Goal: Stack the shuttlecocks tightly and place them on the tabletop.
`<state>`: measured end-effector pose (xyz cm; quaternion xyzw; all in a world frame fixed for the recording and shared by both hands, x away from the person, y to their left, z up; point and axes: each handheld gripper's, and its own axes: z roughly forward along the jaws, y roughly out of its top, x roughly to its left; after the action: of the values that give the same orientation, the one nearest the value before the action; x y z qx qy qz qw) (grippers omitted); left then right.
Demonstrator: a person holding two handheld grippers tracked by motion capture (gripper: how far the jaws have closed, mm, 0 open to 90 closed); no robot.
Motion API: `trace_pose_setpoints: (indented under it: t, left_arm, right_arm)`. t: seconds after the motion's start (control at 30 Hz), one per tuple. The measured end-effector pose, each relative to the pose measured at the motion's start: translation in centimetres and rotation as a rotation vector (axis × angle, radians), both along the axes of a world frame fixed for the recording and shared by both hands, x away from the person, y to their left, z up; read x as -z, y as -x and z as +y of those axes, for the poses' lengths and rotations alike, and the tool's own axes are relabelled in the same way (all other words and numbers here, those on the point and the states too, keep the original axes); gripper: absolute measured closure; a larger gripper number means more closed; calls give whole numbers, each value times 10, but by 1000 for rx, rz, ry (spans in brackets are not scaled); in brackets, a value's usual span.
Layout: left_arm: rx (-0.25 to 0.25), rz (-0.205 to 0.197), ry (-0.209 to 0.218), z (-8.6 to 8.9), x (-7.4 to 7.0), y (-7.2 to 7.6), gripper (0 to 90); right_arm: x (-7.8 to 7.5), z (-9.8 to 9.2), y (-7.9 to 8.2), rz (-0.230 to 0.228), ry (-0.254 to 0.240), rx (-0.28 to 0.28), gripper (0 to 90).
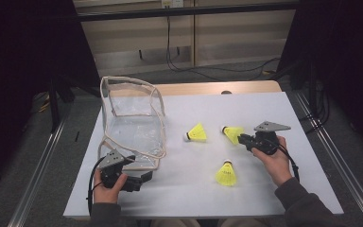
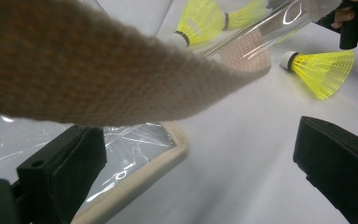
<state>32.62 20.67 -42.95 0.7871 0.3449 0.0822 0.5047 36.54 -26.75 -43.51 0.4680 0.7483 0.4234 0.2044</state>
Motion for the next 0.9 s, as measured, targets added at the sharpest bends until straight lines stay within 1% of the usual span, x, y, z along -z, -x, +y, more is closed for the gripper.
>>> trace_pose_setpoints:
  t: [0.07, 0.1, 0.17, 0.27, 0.43, 0.53, 0.6, 0.67, 0.77, 0.8, 0.87, 0.9]
  left_arm:
    - [0, 0, 0, 0, 0, 0, 24]
    - [0, -1, 0, 0, 0, 0, 24]
    - [1, 0, -1, 0, 0, 0, 24]
    - [0, 0, -1, 0, 0, 0, 24]
    - [0, 0, -2, 0, 0, 0, 24]
    - [0, -1, 0, -1, 0, 0, 24]
    - [0, -1, 0, -1, 0, 0, 24]
    - [0, 0, -2, 0, 0, 0, 24]
    - [0, -1, 0, -1, 0, 0, 24]
    - [2, -1, -1, -1, 0, 0, 24]
    - [2, -1, 0, -1, 0, 0, 24]
    - [2, -1, 0, -1, 0, 0, 24]
  right_arm:
    - [-1, 2, 1, 0, -11, -4, 721]
    - [-1, 2, 1, -1, -6, -5, 701]
    - [-2, 4, 1, 5, -11, -3, 630]
    - [-1, 5, 1, 8, -19, -7, 577]
    - [-1, 9, -1, 13, -27, -9, 438]
    - [1, 12, -2, 14, -8, -10, 366]
    - [2, 13, -4, 22, -17, -7, 335]
    - [2, 14, -6, 22, -10, -3, 297]
    - [4, 16, -8, 21, -13, 8, 267]
    - [4, 17, -9, 22, -8, 12, 250]
    - [5, 18, -11, 24, -16, 18, 243]
    - [6, 19, -12, 24, -12, 18, 242]
